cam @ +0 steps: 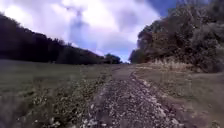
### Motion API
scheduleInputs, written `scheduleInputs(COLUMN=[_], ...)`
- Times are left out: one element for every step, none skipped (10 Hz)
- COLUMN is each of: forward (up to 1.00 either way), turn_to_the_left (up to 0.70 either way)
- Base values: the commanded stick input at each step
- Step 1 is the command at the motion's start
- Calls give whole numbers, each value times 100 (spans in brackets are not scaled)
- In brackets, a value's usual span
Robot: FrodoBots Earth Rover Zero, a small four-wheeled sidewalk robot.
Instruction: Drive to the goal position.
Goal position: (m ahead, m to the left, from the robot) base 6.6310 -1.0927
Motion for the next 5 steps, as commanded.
scheduleInputs(forward=[85, 85, 85, 85, 85], turn_to_the_left=[0, 0, 0, 0, 0])
